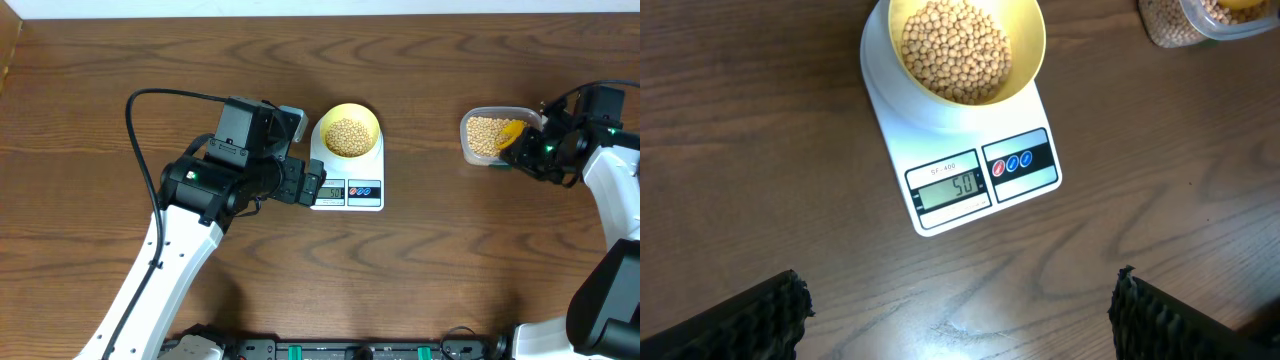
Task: Scoop item into bowl and weigh 50g on scale
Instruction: 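Lower the yellow scoop into the tub and open the right gripper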
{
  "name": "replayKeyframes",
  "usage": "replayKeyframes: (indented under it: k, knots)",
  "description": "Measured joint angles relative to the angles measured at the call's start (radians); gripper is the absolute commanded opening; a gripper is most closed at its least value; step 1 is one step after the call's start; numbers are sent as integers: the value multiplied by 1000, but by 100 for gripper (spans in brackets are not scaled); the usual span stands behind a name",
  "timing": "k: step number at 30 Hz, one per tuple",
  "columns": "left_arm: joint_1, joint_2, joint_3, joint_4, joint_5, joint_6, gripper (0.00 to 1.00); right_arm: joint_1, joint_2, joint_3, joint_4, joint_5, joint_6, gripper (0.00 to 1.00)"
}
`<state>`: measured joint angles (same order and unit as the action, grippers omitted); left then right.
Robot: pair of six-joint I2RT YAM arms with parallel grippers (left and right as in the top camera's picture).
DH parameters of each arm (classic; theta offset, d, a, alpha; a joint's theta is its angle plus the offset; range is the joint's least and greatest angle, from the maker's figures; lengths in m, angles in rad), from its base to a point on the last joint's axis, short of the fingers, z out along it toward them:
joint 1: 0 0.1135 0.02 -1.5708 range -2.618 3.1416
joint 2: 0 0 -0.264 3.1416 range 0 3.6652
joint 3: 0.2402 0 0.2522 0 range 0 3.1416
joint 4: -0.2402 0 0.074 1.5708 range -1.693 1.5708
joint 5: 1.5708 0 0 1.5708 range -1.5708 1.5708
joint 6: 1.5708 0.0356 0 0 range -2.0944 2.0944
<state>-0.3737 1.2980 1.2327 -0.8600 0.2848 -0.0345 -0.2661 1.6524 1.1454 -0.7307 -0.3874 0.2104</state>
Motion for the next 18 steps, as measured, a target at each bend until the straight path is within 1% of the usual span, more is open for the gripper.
replayKeyframes:
  k: [2, 5, 6, 9, 12, 18]
  knots:
    - [0, 0, 0, 0, 0, 0, 98, 0, 0, 0, 10, -4, 0, 47]
    - [0, 0, 0, 0, 0, 0, 98, 0, 0, 0, 24, -6, 4, 64]
    - [0, 0, 0, 0, 0, 0, 98, 0, 0, 0, 29, -5, 6, 67]
    - [0, 0, 0, 0, 0, 0, 98, 0, 0, 0, 33, 6, 18, 87]
    - [0, 0, 0, 0, 0, 0, 98, 0, 0, 0, 34, 14, 28, 99]
    - [0, 0, 0, 0, 0, 0, 98, 0, -5, 0, 32, 22, 27, 99]
